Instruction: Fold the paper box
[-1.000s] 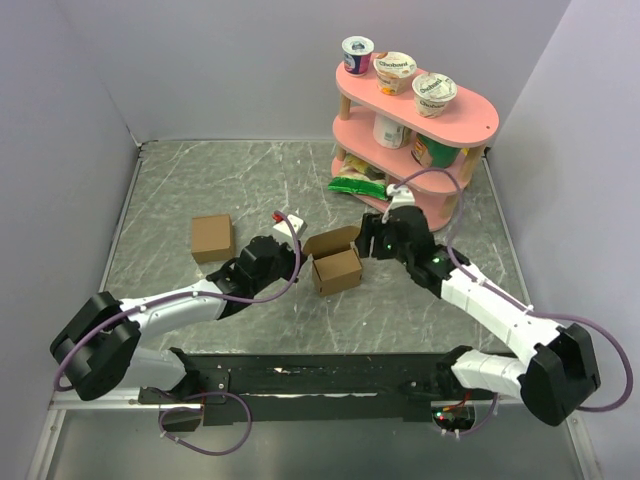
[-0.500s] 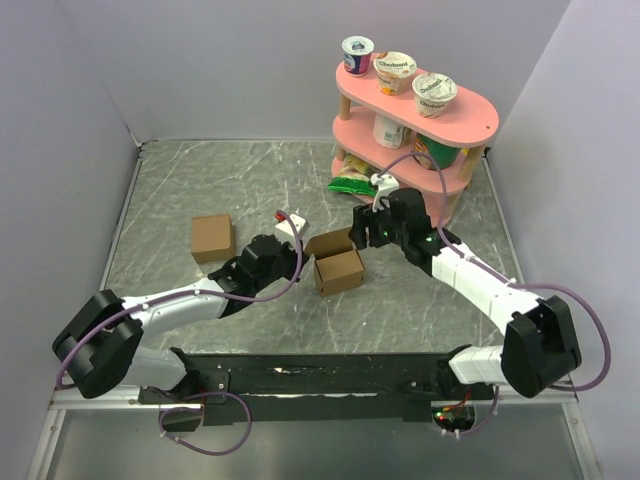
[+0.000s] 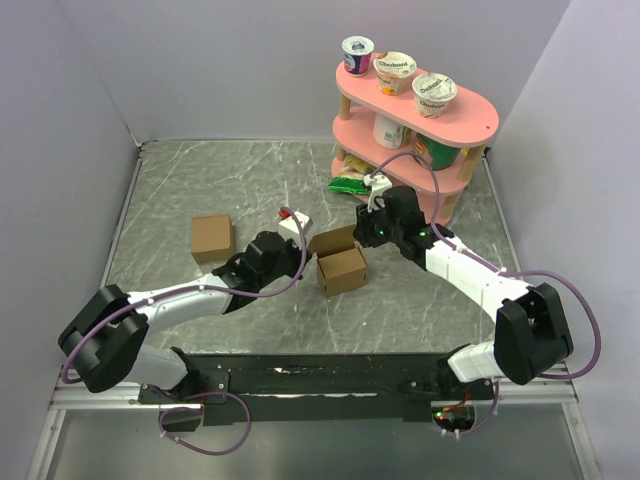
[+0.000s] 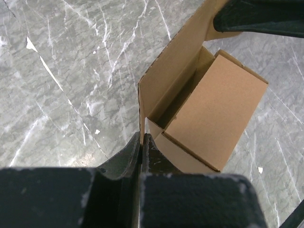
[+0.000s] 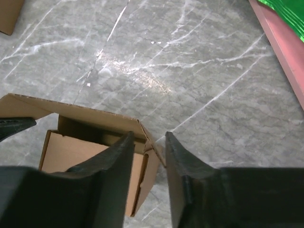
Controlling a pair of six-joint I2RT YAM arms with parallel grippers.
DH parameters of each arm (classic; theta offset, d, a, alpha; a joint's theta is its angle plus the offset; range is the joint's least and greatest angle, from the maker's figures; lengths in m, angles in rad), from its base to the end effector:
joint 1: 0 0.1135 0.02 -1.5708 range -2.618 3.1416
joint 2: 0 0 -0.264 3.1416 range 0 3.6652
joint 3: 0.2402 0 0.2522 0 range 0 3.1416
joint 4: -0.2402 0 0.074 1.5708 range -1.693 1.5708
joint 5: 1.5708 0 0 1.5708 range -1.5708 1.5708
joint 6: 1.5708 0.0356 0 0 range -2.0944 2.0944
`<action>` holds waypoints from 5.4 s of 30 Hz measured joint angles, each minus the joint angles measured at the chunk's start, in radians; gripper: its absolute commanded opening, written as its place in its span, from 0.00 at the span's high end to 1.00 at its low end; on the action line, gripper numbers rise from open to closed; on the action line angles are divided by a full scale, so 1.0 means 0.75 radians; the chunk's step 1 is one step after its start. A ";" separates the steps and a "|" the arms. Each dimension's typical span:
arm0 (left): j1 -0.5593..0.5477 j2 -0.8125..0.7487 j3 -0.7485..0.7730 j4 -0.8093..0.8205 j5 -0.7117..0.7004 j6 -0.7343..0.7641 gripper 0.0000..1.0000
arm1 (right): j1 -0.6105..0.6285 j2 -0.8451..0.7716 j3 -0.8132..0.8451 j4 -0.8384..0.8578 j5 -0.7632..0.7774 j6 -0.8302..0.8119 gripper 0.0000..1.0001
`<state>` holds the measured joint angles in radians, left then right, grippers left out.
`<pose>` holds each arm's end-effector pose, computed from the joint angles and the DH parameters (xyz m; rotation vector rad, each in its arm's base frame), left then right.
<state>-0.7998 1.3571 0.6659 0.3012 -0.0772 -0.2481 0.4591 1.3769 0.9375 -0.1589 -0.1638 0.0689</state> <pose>0.2056 -0.2077 0.2199 0.4973 1.9477 -0.6065 0.2722 0.1410 0.2612 -0.5196 2.1375 0.4773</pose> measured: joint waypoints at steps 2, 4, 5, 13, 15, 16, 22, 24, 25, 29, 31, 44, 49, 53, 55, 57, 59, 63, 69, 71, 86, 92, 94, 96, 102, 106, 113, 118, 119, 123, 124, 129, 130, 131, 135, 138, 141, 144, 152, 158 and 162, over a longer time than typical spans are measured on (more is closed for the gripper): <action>0.000 0.010 0.016 -0.017 -0.006 -0.003 0.99 | 0.000 0.000 0.000 -0.013 0.007 0.007 0.71; 0.000 0.027 0.045 -0.042 -0.014 -0.012 0.99 | 0.001 0.000 0.000 -0.028 0.021 0.023 0.77; 0.000 0.038 0.061 -0.055 -0.022 -0.019 0.99 | 0.001 0.000 0.000 -0.035 0.026 0.032 0.79; 0.000 0.096 0.145 -0.120 -0.057 -0.101 0.99 | 0.054 -0.008 0.000 -0.066 0.160 0.153 0.91; -0.001 0.102 0.159 -0.131 -0.062 -0.122 0.99 | 0.074 -0.015 -0.001 -0.078 0.217 0.194 0.91; -0.001 0.104 0.163 -0.136 -0.065 -0.135 0.99 | 0.086 -0.019 -0.001 -0.084 0.247 0.215 0.91; -0.001 0.117 0.175 -0.143 -0.076 -0.200 0.99 | 0.165 -0.047 -0.026 -0.090 0.422 0.317 0.96; -0.001 0.124 0.180 -0.142 -0.080 -0.217 0.99 | 0.193 -0.064 -0.050 -0.074 0.482 0.349 0.96; -0.001 0.129 0.183 -0.141 -0.082 -0.225 0.99 | 0.207 -0.075 -0.067 -0.067 0.512 0.366 0.96; -0.004 0.136 0.184 -0.137 -0.093 -0.257 0.99 | 0.252 -0.116 -0.127 -0.033 0.596 0.423 0.98; -0.010 0.141 0.184 -0.136 -0.101 -0.268 0.99 | 0.269 -0.124 -0.146 -0.022 0.630 0.449 0.99; -0.047 0.155 0.184 -0.159 -0.141 -0.321 0.99 | 0.334 -0.127 -0.191 -0.035 0.770 0.591 1.00; -0.065 0.154 0.182 -0.154 -0.171 -0.327 0.99 | 0.355 -0.135 -0.191 -0.052 0.811 0.620 1.00; -0.081 0.152 0.174 -0.141 -0.200 -0.329 0.99 | 0.369 -0.141 -0.190 -0.066 0.832 0.626 1.00; -0.090 0.148 0.164 -0.134 -0.217 -0.329 0.99 | 0.371 -0.141 -0.190 -0.071 0.833 0.628 1.00; -0.101 0.143 0.157 -0.129 -0.235 -0.329 0.99 | 0.375 -0.141 -0.186 -0.081 0.835 0.631 1.00; -0.110 0.135 0.149 -0.129 -0.253 -0.329 0.99 | 0.379 -0.141 -0.183 -0.087 0.836 0.631 1.00; -0.132 0.122 0.137 -0.128 -0.294 -0.329 0.99 | 0.385 -0.141 -0.174 -0.101 0.835 0.637 1.00; -0.159 0.111 0.133 -0.127 -0.359 -0.328 0.99 | 0.393 -0.139 -0.148 -0.132 0.836 0.645 1.00; -0.164 0.109 0.132 -0.127 -0.375 -0.328 0.99 | 0.397 -0.139 -0.139 -0.141 0.836 0.645 1.00; -0.167 0.106 0.129 -0.128 -0.418 -0.329 0.99 | 0.467 -0.139 -0.143 -0.154 0.914 0.714 1.00; -0.178 0.106 0.125 -0.124 -0.432 -0.329 0.99 | 0.476 -0.128 -0.141 -0.161 0.942 0.755 1.00; -0.182 0.106 0.120 -0.121 -0.434 -0.330 0.99 | 0.479 -0.117 -0.140 -0.165 0.951 0.774 1.00; -0.185 0.106 0.120 -0.123 -0.439 -0.330 0.99 | 0.484 -0.107 -0.140 -0.169 0.964 0.794 1.00; -0.192 0.105 0.106 -0.107 -0.453 -0.332 0.99 | 0.495 -0.102 -0.137 -0.182 0.993 0.859 1.00; -0.195 0.104 0.104 -0.107 -0.455 -0.339 0.99 | 0.511 -0.102 -0.135 -0.196 1.013 0.886 1.00; -0.196 0.104 0.104 -0.109 -0.461 -0.339 0.99 | 0.528 -0.084 -0.135 -0.200 1.049 0.932 1.00; -0.196 0.104 0.103 -0.112 -0.473 -0.339 0.99 | 0.572 -0.085 -0.136 -0.218 1.098 0.976 1.00; -0.196 0.104 0.103 -0.113 -0.475 -0.339 0.99 | 0.581 -0.085 -0.136 -0.222 1.109 0.988 1.00; -0.196 0.104 0.103 -0.117 -0.482 -0.339 0.99 | 0.630 -0.085 -0.142 -0.237 1.167 1.041 1.00; -0.196 0.104 0.103 -0.119 -0.483 -0.339 0.99 | 0.647 -0.085 -0.142 -0.246 1.186 1.059 1.00; -0.198 0.104 0.103 -0.118 -0.482 -0.340 0.99 | 0.737 -0.085 -0.140 -0.323 1.292 1.163 1.00; -0.199 0.104 0.103 -0.117 -0.481 -0.341 0.99 | 0.752 -0.085 -0.138 -0.343 1.308 1.187 1.00; -0.201 0.104 0.103 -0.117 -0.481 -0.344 0.99 | 0.764 -0.084 -0.134 -0.363 1.320 1.211 1.00; -0.203 0.104 0.103 -0.116 -0.478 -0.350 0.99 | 0.785 -0.057 -0.103 -0.429 1.353 1.273 1.00; -0.204 0.099 0.094 -0.106 -0.474 -0.354 0.99 | 0.788 -0.034 -0.076 -0.473 1.371 1.306 1.00; -0.204 0.069 0.059 -0.081 -0.460 -0.355 0.99 | 0.792 -0.027 -0.070 -0.495 1.387 1.334 1.00; -0.206 0.030 0.015 -0.050 -0.449 -0.359 0.99 | 0.796 -0.027 -0.070 -0.507 1.398 1.355 1.00; -0.214 -0.033 -0.084 0.042 -0.407 -0.396 0.96 | 0.802 -0.027 -0.070 -0.536 1.418 1.391 1.00; -0.213 -0.053 -0.086 0.041 -0.392 -0.404 0.45 | 0.802 -0.027 -0.070 -0.569 1.436 1.395 1.00; -0.211 -0.129 -0.090 0.036 -0.367 -0.404 0.23 | 0.802 -0.027 -0.070 -0.593 1.452 1.402 1.00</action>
<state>-0.9581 1.2602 0.5983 0.3279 -0.3523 -0.5514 1.0603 1.3563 0.8852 -0.6037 0.9253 1.1202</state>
